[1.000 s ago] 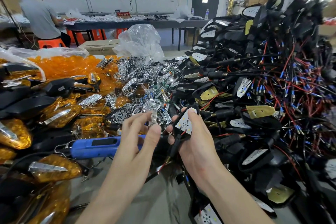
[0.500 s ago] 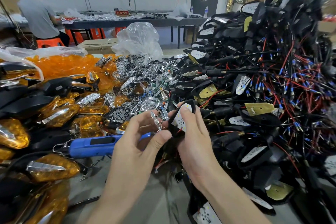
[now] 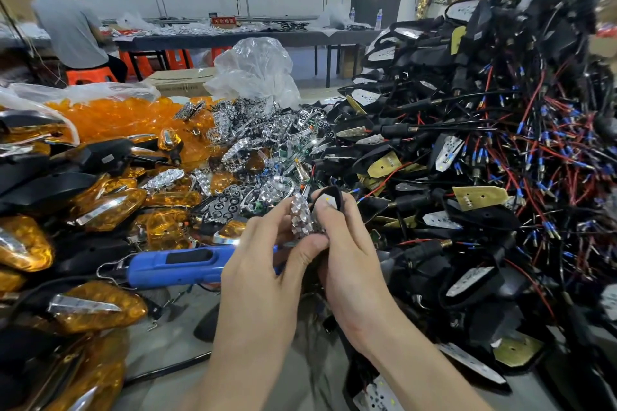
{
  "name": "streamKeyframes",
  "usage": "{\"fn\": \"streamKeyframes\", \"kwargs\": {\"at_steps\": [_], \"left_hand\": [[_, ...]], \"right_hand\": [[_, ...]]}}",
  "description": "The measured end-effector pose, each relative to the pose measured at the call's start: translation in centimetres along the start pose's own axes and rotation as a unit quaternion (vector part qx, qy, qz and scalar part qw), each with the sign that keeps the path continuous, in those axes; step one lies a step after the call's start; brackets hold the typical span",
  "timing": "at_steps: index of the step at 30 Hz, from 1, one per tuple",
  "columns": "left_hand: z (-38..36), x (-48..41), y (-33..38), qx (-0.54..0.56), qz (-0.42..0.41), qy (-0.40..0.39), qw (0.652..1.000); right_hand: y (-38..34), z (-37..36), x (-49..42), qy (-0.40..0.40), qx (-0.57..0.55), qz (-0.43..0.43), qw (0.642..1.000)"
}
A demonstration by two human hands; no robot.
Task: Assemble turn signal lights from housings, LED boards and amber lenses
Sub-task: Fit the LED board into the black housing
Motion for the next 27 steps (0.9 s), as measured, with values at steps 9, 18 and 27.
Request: {"fn": "streamKeyframes", "kwargs": {"at_steps": [9, 18, 27], "left_hand": [[-1.1, 0.2, 0.3, -0.018, -0.016, -0.041, 0.999], [-1.3, 1.0, 0.1, -0.024, -0.071, -0.065, 0.995], [0.4, 1.4, -0.7, -0.043, -0.036, -0.102, 0.993]], "right_hand": [[0.3, 0.6, -0.4, 0.019, -0.063, -0.050, 0.997], [-0.2, 0.7, -0.4, 0.006, -0.104, -0.042, 0.994], [-2.1, 1.1, -1.4, 0.019, -0.268, -0.045, 0.962]]}}
Point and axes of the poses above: each hand's wrist, its own x-axis away from the middle knuckle, its own z-axis out of the back of the hand, y = z × x, the point moved 3 cm from there along -x, towards the middle knuckle, and after that the axes turned 8 degrees about -z, right-handed, at the moved point
